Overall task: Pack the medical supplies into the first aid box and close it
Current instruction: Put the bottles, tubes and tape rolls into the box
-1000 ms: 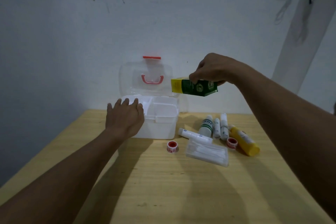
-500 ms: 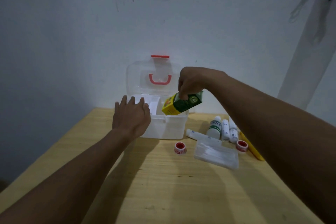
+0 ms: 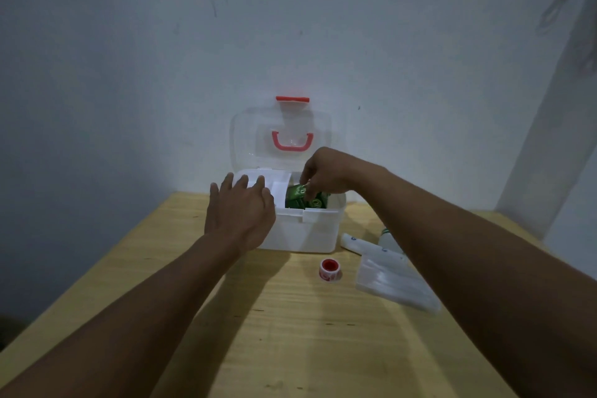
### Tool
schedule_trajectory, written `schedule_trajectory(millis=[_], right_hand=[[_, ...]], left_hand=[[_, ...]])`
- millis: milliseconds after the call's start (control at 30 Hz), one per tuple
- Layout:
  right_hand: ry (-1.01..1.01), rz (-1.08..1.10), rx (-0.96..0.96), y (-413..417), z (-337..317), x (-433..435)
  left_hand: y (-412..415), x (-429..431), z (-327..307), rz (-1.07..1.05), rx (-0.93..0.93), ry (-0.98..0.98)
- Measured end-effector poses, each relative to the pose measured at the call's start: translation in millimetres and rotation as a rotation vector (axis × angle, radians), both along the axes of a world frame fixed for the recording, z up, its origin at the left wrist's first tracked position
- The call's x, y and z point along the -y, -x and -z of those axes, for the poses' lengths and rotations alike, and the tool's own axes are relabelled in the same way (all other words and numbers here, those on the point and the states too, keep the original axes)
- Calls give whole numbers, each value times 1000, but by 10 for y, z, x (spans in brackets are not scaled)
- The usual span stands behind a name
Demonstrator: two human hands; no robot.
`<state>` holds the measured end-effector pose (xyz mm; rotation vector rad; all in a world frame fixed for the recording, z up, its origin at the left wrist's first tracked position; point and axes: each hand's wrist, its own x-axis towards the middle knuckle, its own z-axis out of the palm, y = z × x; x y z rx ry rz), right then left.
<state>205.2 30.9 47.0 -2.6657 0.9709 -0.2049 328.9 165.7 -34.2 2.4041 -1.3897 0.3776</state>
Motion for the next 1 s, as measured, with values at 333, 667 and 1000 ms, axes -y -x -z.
schedule_trajectory(millis=[333, 667, 1000], right_hand=[[33, -13, 109, 249, -30, 2], [151, 117, 59, 1091, 41, -383], [308, 197, -314, 1624, 637, -1006]], left_hand=[[-26, 16, -2, 4, -14, -7], [296, -84, 23, -25, -17, 55], [327, -93, -22, -65, -100, -49]])
